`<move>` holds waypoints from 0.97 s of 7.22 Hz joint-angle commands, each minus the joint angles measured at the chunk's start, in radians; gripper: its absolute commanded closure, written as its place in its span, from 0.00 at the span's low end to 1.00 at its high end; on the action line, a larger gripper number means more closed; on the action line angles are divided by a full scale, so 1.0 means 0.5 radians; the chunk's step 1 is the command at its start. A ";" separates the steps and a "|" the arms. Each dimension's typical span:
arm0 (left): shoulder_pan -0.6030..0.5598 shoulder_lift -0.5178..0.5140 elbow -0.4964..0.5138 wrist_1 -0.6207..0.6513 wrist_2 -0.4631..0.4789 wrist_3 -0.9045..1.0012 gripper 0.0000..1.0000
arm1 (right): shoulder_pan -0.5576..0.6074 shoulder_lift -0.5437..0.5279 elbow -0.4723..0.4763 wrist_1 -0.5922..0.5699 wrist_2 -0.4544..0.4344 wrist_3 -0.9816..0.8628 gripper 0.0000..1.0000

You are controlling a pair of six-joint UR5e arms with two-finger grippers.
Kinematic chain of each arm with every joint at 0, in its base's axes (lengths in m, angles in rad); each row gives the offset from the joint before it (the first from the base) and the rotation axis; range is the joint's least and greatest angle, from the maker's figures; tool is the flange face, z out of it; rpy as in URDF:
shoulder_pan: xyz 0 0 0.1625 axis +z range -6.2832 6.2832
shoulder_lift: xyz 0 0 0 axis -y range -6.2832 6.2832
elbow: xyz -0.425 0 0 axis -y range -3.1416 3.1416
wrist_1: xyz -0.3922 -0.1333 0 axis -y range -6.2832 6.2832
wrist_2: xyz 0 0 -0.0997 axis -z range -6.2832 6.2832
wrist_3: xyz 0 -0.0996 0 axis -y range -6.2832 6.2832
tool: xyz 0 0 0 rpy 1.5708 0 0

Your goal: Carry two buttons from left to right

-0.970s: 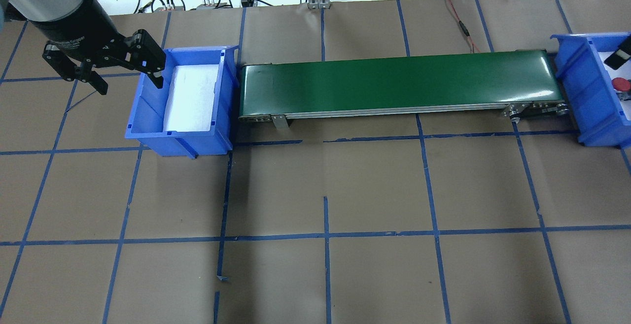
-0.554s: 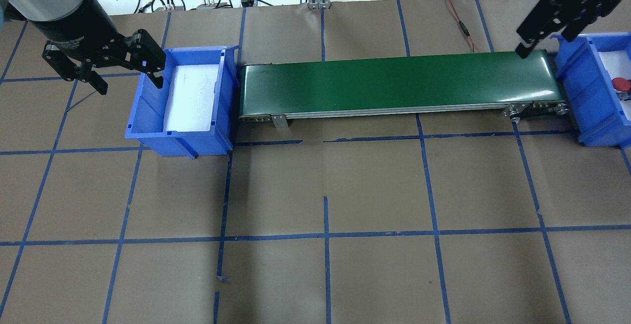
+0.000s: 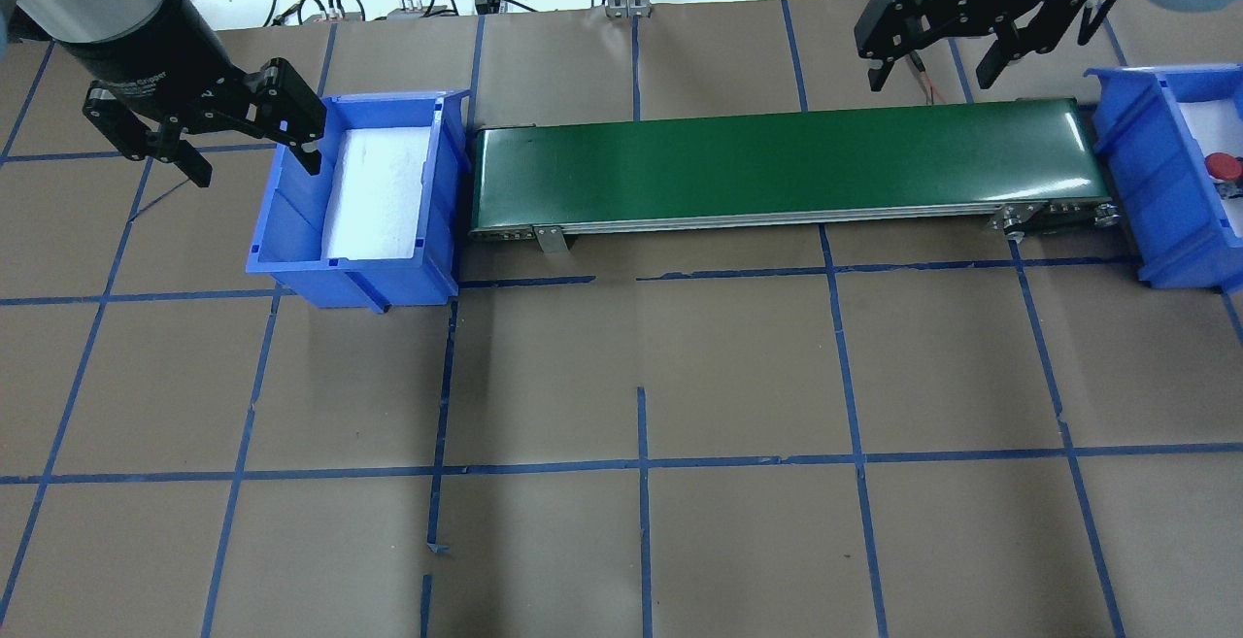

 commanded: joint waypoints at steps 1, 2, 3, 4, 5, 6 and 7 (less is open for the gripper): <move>0.002 0.000 -0.002 0.000 0.000 0.000 0.00 | 0.047 0.033 0.009 -0.029 -0.053 0.077 0.00; 0.002 0.000 -0.002 0.000 0.000 0.000 0.00 | 0.048 0.036 0.009 -0.017 -0.060 0.062 0.00; -0.001 0.000 -0.002 0.000 0.000 0.000 0.00 | 0.048 0.036 0.009 -0.017 -0.060 0.050 0.00; 0.002 0.000 -0.002 0.000 0.000 0.000 0.00 | 0.044 0.036 0.015 -0.014 -0.060 0.041 0.00; 0.002 0.000 -0.002 0.000 0.000 0.000 0.00 | 0.044 0.036 0.015 -0.014 -0.063 0.041 0.00; 0.002 0.000 -0.002 -0.003 0.000 0.000 0.00 | 0.044 0.033 0.018 -0.007 -0.060 0.037 0.00; 0.002 0.000 -0.002 -0.003 0.000 0.000 0.00 | 0.044 0.033 0.015 -0.013 -0.060 0.037 0.00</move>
